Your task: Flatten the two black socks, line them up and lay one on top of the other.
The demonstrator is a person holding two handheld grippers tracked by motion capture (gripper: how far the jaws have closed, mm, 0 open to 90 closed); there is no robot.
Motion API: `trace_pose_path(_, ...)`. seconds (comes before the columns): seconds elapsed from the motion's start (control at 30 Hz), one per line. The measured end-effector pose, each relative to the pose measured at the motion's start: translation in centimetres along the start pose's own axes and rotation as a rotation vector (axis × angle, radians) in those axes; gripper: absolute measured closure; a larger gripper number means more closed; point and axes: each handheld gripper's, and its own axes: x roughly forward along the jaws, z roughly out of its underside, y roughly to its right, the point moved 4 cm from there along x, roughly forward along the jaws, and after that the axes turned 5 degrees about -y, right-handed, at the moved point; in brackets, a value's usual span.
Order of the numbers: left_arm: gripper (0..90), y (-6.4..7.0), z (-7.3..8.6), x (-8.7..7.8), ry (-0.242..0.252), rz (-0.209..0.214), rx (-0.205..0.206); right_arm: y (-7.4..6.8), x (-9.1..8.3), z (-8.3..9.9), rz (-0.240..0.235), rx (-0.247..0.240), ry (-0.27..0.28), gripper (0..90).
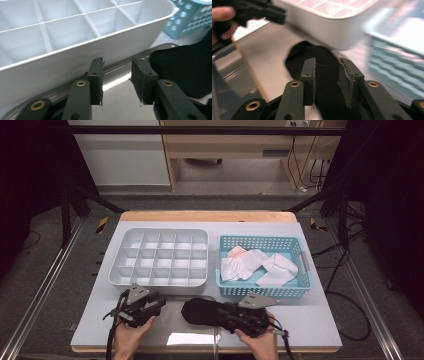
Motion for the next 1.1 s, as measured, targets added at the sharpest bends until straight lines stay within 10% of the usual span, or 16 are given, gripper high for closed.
trace_pose_path(0.4,75.1,-2.1,0.4,-0.6,0.006,-0.033,-0.048,-5.2,7.3,-0.1,-0.069,-0.133,-0.144,62.5)
trace_pose_path(0.5,74.8,-2.2,0.4,-0.7,0.011,-0.029,-0.051,-5.3,8.0,0.3,-0.04,-0.161,-0.174,75.5)
trace_pose_path(0.6,74.5,-2.1,0.3,-0.7,0.009,-0.016,-0.056,-4.9,7.9,0.4,-0.051,-0.132,-0.181,89.4)
trace_pose_path(1.1,63.5,4.8,-0.4,2.6,-0.088,0.117,0.08,0.5,1.7,-1.3,0.006,0.035,0.047,90.0)
